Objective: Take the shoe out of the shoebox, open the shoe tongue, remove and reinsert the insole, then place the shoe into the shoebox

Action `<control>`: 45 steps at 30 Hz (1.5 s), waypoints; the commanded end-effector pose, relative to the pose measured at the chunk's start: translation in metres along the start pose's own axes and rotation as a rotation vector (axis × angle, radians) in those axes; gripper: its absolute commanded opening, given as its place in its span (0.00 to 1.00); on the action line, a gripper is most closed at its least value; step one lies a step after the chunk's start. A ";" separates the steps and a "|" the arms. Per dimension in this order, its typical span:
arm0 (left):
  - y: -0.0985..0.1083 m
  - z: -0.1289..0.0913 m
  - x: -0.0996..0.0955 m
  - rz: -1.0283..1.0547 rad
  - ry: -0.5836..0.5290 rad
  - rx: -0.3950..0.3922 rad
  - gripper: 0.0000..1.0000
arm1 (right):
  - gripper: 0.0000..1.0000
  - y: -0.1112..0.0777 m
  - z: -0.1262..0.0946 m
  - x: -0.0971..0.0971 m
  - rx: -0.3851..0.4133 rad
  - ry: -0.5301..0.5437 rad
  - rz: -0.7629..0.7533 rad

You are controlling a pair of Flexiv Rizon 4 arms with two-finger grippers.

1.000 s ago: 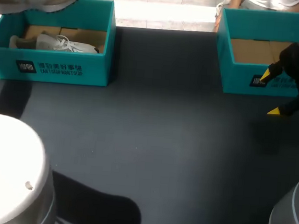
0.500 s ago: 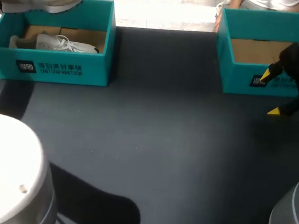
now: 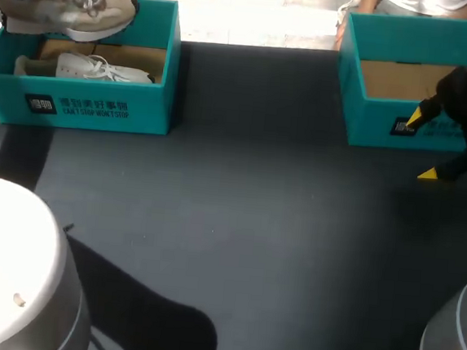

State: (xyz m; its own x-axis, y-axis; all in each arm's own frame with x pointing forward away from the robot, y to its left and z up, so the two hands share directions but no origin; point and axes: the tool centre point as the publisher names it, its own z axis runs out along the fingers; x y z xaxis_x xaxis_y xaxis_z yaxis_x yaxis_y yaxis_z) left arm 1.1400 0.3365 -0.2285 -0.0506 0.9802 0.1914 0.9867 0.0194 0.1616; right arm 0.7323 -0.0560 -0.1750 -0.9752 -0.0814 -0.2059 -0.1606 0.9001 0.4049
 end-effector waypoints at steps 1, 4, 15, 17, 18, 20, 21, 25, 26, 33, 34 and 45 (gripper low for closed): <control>0.013 0.023 -0.006 -0.001 0.010 0.016 0.00 | 1.00 0.001 0.001 -0.001 0.003 0.003 0.001; 0.016 0.037 -0.009 -0.006 0.015 0.015 0.00 | 1.00 0.001 0.001 -0.001 0.003 0.003 0.001; 0.019 0.088 -0.033 0.028 0.017 0.015 0.00 | 1.00 0.001 0.001 -0.001 0.003 0.003 0.001; 0.022 0.094 -0.036 0.017 0.006 0.024 0.00 | 1.00 0.001 0.001 -0.001 0.003 0.003 0.001; 0.022 0.097 -0.038 0.011 0.002 0.020 0.00 | 1.00 0.001 0.001 -0.001 0.003 0.003 0.001; 0.023 0.101 -0.040 0.002 -0.001 0.021 0.00 | 1.00 0.001 0.001 -0.001 0.003 0.003 0.001; 0.024 0.103 -0.041 -0.002 -0.004 0.026 0.00 | 1.00 0.001 0.001 -0.001 0.003 0.003 0.001; 0.029 0.111 -0.046 -0.009 -0.009 0.043 0.00 | 1.00 0.001 0.001 -0.001 0.003 0.003 0.001; 0.031 0.112 -0.046 -0.009 -0.012 0.045 0.00 | 1.00 0.001 0.001 -0.001 0.003 0.003 0.001; 0.032 0.099 -0.038 -0.048 -0.079 0.035 0.00 | 1.00 0.001 0.001 -0.001 0.003 0.003 0.001; 0.031 0.095 -0.036 -0.050 -0.087 0.034 0.00 | 1.00 0.001 0.001 -0.001 0.003 0.003 0.001; 0.040 0.095 -0.040 -0.051 -0.091 0.029 0.00 | 1.00 0.001 0.001 -0.001 0.003 0.003 0.001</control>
State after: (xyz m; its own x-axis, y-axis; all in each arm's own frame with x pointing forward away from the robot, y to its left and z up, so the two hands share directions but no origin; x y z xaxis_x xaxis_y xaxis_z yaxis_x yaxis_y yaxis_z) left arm 1.1921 0.3213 -0.3183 -0.0851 0.9928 0.0845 0.9872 0.0725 0.1421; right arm 0.7323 -0.0560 -0.1750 -0.9752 -0.0814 -0.2059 -0.1607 0.9001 0.4049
